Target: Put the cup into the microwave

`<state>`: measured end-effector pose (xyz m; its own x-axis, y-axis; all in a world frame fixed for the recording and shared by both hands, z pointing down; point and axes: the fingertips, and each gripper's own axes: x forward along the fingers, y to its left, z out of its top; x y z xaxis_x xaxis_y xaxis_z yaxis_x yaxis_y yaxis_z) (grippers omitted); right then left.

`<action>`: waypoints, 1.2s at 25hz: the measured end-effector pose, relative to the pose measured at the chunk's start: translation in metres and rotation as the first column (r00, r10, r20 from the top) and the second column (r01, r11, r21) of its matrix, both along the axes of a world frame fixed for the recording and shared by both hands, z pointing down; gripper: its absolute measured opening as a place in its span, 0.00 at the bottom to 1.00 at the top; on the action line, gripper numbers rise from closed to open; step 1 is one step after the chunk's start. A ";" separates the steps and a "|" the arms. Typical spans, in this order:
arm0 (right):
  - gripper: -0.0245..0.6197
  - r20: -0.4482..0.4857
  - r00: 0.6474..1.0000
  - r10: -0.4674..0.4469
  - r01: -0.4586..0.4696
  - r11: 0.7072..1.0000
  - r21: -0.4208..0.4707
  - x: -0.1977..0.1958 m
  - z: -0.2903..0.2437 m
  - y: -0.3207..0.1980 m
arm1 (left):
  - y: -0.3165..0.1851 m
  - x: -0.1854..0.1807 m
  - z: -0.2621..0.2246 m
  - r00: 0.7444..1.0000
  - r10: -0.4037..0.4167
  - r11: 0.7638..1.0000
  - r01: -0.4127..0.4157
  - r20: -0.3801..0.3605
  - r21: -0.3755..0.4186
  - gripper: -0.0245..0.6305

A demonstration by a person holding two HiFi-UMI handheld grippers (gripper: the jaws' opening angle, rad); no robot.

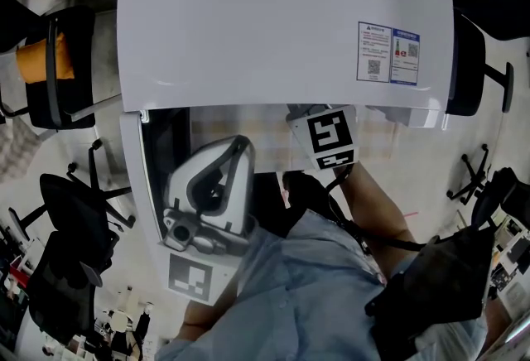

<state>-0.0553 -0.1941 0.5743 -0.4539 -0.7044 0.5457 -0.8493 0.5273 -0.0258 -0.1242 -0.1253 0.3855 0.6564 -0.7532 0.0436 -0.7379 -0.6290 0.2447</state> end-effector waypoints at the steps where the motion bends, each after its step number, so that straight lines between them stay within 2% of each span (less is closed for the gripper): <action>1: 0.14 0.004 1.000 -0.001 0.001 1.000 0.002 0.001 -0.001 0.001 | 0.002 0.002 0.000 1.000 0.000 1.000 0.000 0.002 0.001 0.04; 10: 0.16 0.015 1.000 -0.016 0.016 1.000 -0.008 0.017 -0.015 0.033 | 0.025 0.021 -0.015 1.000 -0.006 0.999 0.005 0.028 0.035 0.04; 17: 0.14 0.097 0.994 -0.044 0.041 0.999 0.031 0.023 -0.076 0.077 | 0.053 0.036 -0.041 0.998 -0.024 0.997 0.020 0.049 0.079 0.04; 19: 0.12 0.129 0.991 -0.043 0.035 0.998 0.061 0.030 -0.103 0.089 | 0.062 0.041 -0.052 0.998 -0.027 0.995 0.021 0.055 0.098 0.04; 22: 0.05 0.175 0.983 -0.053 0.029 0.990 0.136 0.038 -0.149 0.109 | 0.079 0.052 -0.069 0.998 -0.016 0.993 0.009 0.063 0.116 0.04; 26: 0.04 0.216 0.972 -0.089 0.039 0.973 0.227 0.047 -0.206 0.144 | 0.104 0.064 -0.091 0.997 -0.027 0.991 0.017 0.071 0.135 0.04; 30: 0.04 0.233 0.967 -0.108 0.036 0.955 0.294 0.055 -0.249 0.178 | 0.125 0.070 -0.107 0.991 -0.070 0.986 0.051 0.118 0.161 0.04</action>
<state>-0.0005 -0.0163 0.3255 -0.6027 -0.7743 0.1928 -0.7953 0.6025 -0.0663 -0.0543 -0.0001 0.2783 0.6063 -0.7952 -0.0008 -0.7942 -0.6055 0.0515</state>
